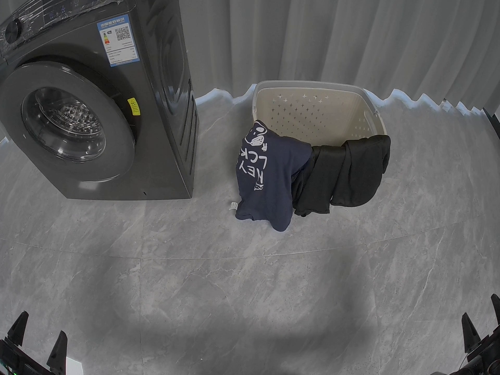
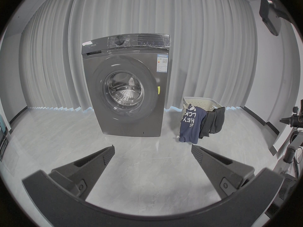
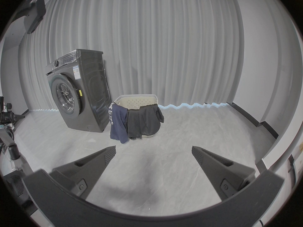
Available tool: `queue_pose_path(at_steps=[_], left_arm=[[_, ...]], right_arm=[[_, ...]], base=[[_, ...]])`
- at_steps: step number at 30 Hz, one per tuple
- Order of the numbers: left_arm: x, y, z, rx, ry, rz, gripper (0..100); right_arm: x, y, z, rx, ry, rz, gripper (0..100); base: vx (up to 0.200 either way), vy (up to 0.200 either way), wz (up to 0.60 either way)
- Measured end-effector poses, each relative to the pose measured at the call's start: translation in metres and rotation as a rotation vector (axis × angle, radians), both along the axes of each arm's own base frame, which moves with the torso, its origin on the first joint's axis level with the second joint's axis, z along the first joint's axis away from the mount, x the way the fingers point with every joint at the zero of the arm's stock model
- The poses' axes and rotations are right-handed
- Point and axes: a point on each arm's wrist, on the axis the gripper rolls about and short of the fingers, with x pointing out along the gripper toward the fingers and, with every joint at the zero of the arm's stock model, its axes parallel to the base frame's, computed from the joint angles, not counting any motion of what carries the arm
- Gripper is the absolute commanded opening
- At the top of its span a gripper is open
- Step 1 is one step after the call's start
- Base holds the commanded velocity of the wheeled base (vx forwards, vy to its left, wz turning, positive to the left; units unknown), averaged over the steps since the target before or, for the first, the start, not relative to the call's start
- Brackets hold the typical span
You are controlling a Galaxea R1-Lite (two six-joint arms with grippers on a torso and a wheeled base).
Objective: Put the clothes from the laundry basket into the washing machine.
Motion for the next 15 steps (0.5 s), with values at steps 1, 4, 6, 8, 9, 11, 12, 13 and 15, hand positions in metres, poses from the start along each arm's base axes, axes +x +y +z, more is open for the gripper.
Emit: queue_pose_path(at_steps=[1,4,6,8,9,11,12,13,15], left_arm=[[0.0000,0.0000,0.0000,0.000,0.000,0.000,100],[0.0000,0.0000,0.0000,0.000,0.000,0.001,100],[0.0000,0.0000,0.0000,0.001,0.000,0.001,100],[0.0000,0.0000,0.0000,0.001,0.000,0.001,100],[0.0000,0.0000,0.0000,0.001,0.000,0.001,100],[0.0000,0.0000,0.0000,0.000,0.000,0.001,100],[0.0000,0.0000,0.0000,0.000,0.000,0.001,100],[0.0000,0.0000,0.0000,0.000,0.000,0.001,100],[0.0000,0.0000,0.0000,-0.001,0.000,0.001,100]], right_arm=[[0.0000,0.0000,0.0000,0.000,0.000,0.000,100],[0.0000,0.0000,0.0000,0.000,0.000,0.000,100],[0.0000,0.0000,0.0000,0.000,0.000,0.000,100],[0.0000,0.0000,0.0000,0.000,0.000,0.001,100],[0.0000,0.0000,0.0000,0.000,0.000,0.000,100],[0.0000,0.0000,0.0000,0.000,0.000,0.000,100],[0.0000,0.0000,0.0000,0.000,0.000,0.000,100],[0.0000,0.0000,0.0000,0.000,0.000,0.000,100],[0.0000,0.0000,0.0000,0.000,0.000,0.000,100]], base=[[0.000,-0.200,0.00],[0.000,-0.200,0.00],[0.000,-0.200,0.00],[0.000,-0.200,0.00],[0.000,-0.200,0.00],[0.000,-0.200,0.00],[0.000,-0.200,0.00],[0.000,-0.200,0.00],[0.000,-0.200,0.00]])
